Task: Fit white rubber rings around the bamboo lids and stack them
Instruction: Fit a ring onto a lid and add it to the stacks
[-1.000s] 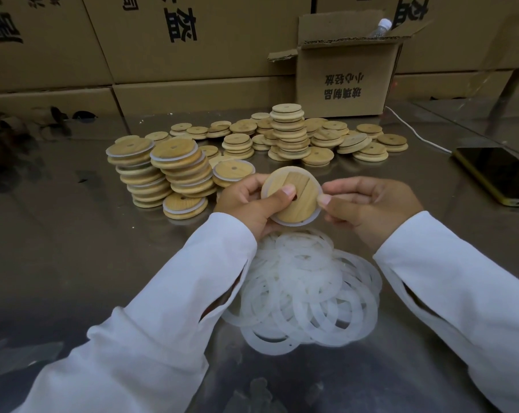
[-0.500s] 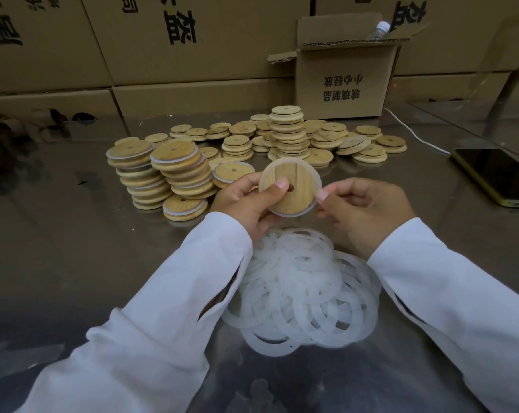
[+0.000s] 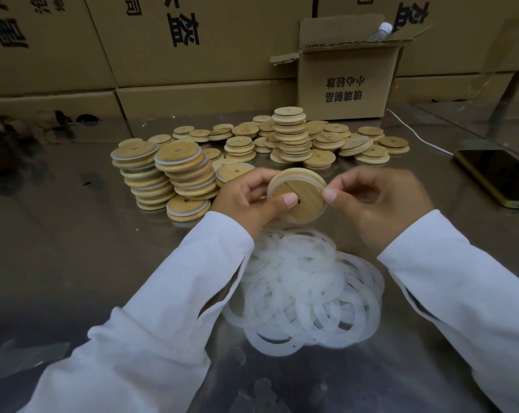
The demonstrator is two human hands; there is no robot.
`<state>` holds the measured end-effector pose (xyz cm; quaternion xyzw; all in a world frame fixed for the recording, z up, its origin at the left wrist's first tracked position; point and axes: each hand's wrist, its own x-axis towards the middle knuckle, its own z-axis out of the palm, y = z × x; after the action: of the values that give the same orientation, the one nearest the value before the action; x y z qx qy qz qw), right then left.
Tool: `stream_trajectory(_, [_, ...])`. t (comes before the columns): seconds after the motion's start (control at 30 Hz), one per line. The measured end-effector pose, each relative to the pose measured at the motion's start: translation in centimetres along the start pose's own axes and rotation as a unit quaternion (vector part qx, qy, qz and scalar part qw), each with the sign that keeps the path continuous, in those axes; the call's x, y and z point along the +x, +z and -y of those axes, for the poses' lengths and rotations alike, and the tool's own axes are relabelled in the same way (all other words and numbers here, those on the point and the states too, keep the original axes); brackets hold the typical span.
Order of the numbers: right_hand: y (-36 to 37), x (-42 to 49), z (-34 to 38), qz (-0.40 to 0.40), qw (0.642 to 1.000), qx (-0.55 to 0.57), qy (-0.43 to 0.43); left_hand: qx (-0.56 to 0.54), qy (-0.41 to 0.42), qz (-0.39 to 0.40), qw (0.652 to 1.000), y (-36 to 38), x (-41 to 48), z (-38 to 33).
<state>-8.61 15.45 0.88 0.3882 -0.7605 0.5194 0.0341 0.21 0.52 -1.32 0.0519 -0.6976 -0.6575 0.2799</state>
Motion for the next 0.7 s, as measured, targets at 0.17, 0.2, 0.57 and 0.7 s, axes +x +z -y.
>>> stream_trajectory(0.17, [0.1, 0.2, -0.5, -0.017, 0.992, 0.122, 0.04, -0.088, -0.042, -0.028, 0.995, 0.1, 0.3, 0.0])
stream_trajectory(0.2, [0.3, 0.2, -0.6, -0.014, 0.988, 0.143, 0.052, -0.096, -0.053, -0.031, 0.993, 0.1, 0.2, 0.0])
stream_trajectory(0.57, [0.8, 0.3, -1.3, 0.166, 0.882, 0.382, 0.221, -0.167, -0.115, -0.009, 0.979, 0.9, 0.0, -0.1])
stream_trajectory(0.7, [1.3, 0.4, -1.6, 0.093, 0.94, 0.281, 0.168, -0.138, -0.12, -0.036, 0.983, 0.9, 0.0, 0.1])
